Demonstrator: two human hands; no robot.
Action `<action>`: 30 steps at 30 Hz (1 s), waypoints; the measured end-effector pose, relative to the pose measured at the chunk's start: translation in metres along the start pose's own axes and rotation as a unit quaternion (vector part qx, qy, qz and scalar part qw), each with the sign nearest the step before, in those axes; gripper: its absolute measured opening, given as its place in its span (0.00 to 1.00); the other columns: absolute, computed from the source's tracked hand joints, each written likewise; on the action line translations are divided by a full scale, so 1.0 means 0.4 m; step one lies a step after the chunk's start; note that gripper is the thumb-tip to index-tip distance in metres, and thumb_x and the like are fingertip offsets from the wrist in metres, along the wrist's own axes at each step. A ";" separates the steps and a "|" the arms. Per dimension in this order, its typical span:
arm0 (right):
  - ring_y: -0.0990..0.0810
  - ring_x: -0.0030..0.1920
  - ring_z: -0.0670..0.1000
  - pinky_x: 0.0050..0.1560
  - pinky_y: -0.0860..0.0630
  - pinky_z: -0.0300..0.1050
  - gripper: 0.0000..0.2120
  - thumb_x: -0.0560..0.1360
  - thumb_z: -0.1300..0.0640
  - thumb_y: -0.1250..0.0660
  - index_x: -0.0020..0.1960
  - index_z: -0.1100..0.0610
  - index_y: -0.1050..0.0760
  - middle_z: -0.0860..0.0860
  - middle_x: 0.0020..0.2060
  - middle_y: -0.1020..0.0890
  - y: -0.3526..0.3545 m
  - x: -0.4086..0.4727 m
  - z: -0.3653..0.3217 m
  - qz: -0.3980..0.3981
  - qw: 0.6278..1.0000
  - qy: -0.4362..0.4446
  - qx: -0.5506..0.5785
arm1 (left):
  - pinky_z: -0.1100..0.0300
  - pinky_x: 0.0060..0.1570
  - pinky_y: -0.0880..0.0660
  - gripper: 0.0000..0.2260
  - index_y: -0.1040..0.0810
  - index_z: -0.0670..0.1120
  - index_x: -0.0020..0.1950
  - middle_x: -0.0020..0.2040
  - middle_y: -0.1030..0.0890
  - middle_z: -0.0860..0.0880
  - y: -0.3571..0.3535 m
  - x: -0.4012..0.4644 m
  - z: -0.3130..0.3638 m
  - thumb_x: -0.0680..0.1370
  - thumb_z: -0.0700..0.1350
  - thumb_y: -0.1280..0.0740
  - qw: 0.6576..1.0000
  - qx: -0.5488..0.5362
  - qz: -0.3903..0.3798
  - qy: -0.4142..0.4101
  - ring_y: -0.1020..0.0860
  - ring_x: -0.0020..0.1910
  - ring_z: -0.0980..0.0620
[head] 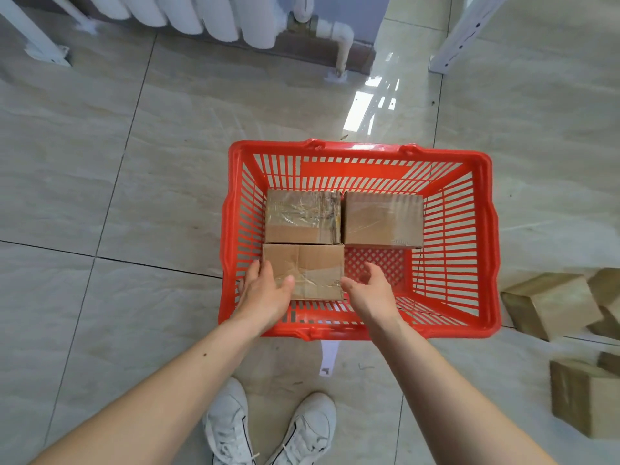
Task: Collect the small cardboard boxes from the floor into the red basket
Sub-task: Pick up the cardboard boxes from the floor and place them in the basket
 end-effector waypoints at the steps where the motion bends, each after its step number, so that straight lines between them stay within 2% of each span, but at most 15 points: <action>1: 0.27 0.68 0.54 0.71 0.32 0.50 0.31 0.77 0.57 0.33 0.77 0.57 0.38 0.56 0.71 0.27 0.020 -0.034 -0.007 0.010 1.000 0.010 0.015 | 0.51 0.75 0.48 0.29 0.44 0.45 0.79 0.80 0.48 0.46 0.016 -0.030 0.013 0.81 0.56 0.44 1.000 0.006 0.004 -0.008 0.48 0.79 0.44; 5: 0.24 0.64 0.52 0.68 0.29 0.47 0.23 0.76 0.58 0.33 0.71 0.57 0.28 0.54 0.66 0.22 0.110 -0.179 -0.033 0.051 0.997 0.045 0.035 | 0.52 0.71 0.40 0.24 0.33 0.45 0.74 0.75 0.34 0.43 0.064 -0.168 0.066 0.81 0.55 0.43 1.000 0.014 0.010 -0.021 0.37 0.74 0.42; 7: 0.22 0.59 0.49 0.64 0.28 0.44 0.20 0.76 0.59 0.33 0.68 0.57 0.25 0.53 0.63 0.20 0.158 -0.244 -0.037 0.067 0.995 0.056 0.048 | 0.54 0.67 0.36 0.19 0.26 0.44 0.66 0.68 0.28 0.42 0.083 -0.240 0.093 0.80 0.54 0.41 0.999 0.003 0.020 -0.033 0.31 0.68 0.42; 9: 0.22 0.56 0.48 0.63 0.27 0.44 0.19 0.76 0.60 0.33 0.67 0.57 0.24 0.52 0.61 0.20 0.209 -0.304 -0.037 0.080 0.993 0.059 0.063 | 0.57 0.63 0.34 0.14 0.22 0.44 0.57 0.63 0.25 0.43 0.101 -0.312 0.122 0.80 0.52 0.39 0.998 -0.020 0.032 -0.051 0.27 0.63 0.45; 14: 0.20 0.56 0.49 0.63 0.25 0.45 0.18 0.75 0.62 0.33 0.65 0.58 0.23 0.52 0.59 0.19 0.326 -0.436 -0.023 0.120 0.985 0.058 0.107 | 0.59 0.56 0.33 0.12 0.23 0.45 0.55 0.59 0.26 0.46 0.136 -0.452 0.208 0.80 0.52 0.38 0.994 -0.016 0.022 -0.103 0.25 0.60 0.47; 16: 0.19 0.55 0.49 0.62 0.23 0.50 0.17 0.75 0.62 0.33 0.64 0.57 0.22 0.51 0.58 0.18 0.364 -0.486 -0.010 0.139 0.981 0.055 0.123 | 0.60 0.53 0.34 0.12 0.23 0.46 0.54 0.60 0.26 0.46 0.141 -0.497 0.245 0.80 0.53 0.39 0.992 -0.007 0.007 -0.123 0.24 0.60 0.47; 18: 0.19 0.52 0.48 0.61 0.22 0.55 0.15 0.74 0.61 0.33 0.61 0.55 0.21 0.49 0.54 0.17 0.397 -0.531 0.006 0.152 0.975 0.052 0.151 | 0.59 0.55 0.33 0.11 0.23 0.48 0.53 0.62 0.25 0.46 0.141 -0.536 0.281 0.80 0.53 0.39 0.989 0.001 -0.003 -0.145 0.25 0.61 0.47; 20: 0.19 0.51 0.47 0.60 0.21 0.55 0.14 0.74 0.61 0.33 0.59 0.53 0.21 0.47 0.52 0.16 0.429 -0.569 0.025 0.164 0.968 0.049 0.186 | 0.56 0.59 0.31 0.09 0.24 0.48 0.50 0.60 0.24 0.46 0.134 -0.571 0.321 0.79 0.53 0.38 0.985 0.006 -0.010 -0.174 0.24 0.61 0.47; 25: 0.20 0.46 0.42 0.60 0.21 0.56 0.11 0.75 0.64 0.34 0.53 0.51 0.21 0.43 0.45 0.18 0.504 -0.634 0.097 0.193 0.943 0.032 0.271 | 0.54 0.52 0.27 0.11 0.23 0.47 0.50 0.50 0.18 0.48 0.088 -0.659 0.407 0.79 0.53 0.39 0.974 0.028 -0.034 -0.222 0.21 0.53 0.48; 30: 0.21 0.49 0.46 0.63 0.22 0.57 0.11 0.75 0.64 0.33 0.54 0.52 0.21 0.44 0.47 0.19 0.575 -0.683 0.239 0.212 0.923 0.001 0.320 | 0.57 0.48 0.31 0.10 0.23 0.47 0.50 0.50 0.18 0.49 -0.023 -0.741 0.459 0.79 0.52 0.39 0.964 0.058 -0.054 -0.253 0.22 0.52 0.49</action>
Point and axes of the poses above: each hand's wrist, its own x-axis towards the middle knuckle, its own y-axis out of the back of the hand, z = x × y, the point moved 4 cm from there along x, towards the middle knuckle
